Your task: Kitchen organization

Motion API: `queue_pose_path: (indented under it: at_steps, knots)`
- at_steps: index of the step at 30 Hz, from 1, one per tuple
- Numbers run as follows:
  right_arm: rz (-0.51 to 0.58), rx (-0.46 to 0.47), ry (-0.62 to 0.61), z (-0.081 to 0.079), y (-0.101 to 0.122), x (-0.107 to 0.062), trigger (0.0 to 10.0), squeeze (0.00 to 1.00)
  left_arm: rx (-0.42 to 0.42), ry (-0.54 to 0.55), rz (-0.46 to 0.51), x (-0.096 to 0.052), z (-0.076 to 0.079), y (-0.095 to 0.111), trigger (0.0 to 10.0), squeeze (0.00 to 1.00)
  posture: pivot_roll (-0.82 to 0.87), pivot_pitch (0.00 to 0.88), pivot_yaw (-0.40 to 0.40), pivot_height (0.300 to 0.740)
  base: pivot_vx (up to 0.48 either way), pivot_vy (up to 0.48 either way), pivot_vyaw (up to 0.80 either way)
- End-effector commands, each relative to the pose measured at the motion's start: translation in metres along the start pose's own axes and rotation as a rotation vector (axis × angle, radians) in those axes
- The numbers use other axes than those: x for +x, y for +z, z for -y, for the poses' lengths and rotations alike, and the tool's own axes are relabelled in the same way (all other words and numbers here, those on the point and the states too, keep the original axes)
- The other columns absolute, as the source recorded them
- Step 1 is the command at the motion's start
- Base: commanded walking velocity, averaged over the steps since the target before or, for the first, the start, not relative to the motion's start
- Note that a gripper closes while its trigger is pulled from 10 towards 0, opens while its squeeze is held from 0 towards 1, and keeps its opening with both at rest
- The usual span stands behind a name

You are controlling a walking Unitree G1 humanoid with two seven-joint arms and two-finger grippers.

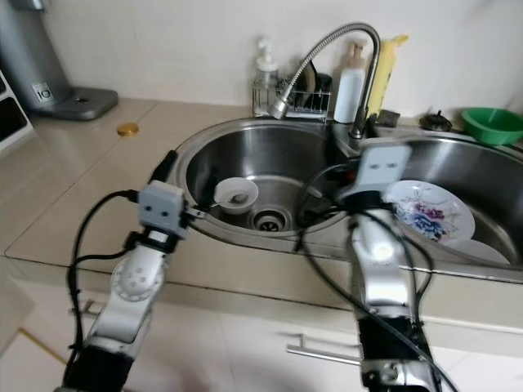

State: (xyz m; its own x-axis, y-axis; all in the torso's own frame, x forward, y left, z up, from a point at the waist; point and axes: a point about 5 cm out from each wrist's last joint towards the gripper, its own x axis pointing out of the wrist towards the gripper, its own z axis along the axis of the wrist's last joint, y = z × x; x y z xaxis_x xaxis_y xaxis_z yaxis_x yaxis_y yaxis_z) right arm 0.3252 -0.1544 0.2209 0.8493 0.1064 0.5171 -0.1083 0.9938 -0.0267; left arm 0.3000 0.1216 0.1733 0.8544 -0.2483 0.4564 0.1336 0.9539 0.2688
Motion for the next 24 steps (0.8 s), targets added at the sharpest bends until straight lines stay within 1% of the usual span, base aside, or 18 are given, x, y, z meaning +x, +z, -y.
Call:
queue_pose_path:
  at_steps: [1,6,10,14,17,22,24]
  knots:
    - [0.001,-0.007,-0.019,0.005,0.002,-0.003,10.0,0.00,-0.013,-0.021,0.026,0.003,0.006,0.006,10.0,0.00,0.05,0.000,0.026,0.740,0.000,0.472,0.00]
    - [-0.007,-0.005,-0.004,0.001,0.001,-0.006,10.0,0.00,-0.016,-0.024,0.025,0.002,0.007,0.006,10.0,0.00,0.05,0.000,0.026,0.740,0.000,0.472,0.00]
    - [-0.016,-0.017,0.009,-0.001,0.000,-0.008,10.0,0.00,-0.019,-0.029,0.025,0.002,0.007,0.006,10.0,0.00,0.05,0.000,0.026,0.740,0.000,0.472,0.00]
    - [-0.031,-0.033,0.030,-0.004,-0.002,-0.014,10.0,0.00,-0.021,-0.034,0.024,0.002,0.008,0.005,10.0,0.00,0.05,0.000,0.026,0.740,0.000,0.472,0.00]
    - [-0.033,-0.035,0.031,-0.004,-0.003,-0.015,10.0,0.00,-0.020,-0.035,0.024,0.002,0.009,0.005,10.0,0.00,0.05,0.000,0.026,0.740,0.000,0.472,0.00]
    - [-0.056,-0.033,0.029,-0.007,-0.007,-0.021,10.0,0.00,-0.008,-0.041,0.030,0.002,0.009,0.005,10.0,0.00,0.05,0.000,0.030,0.740,0.000,0.000,0.00]
    - [-0.064,-0.030,0.026,-0.008,-0.008,-0.022,10.0,0.00,-0.007,-0.044,0.030,0.002,0.009,0.005,10.0,0.00,0.05,0.000,0.031,0.740,0.000,0.000,-0.80]
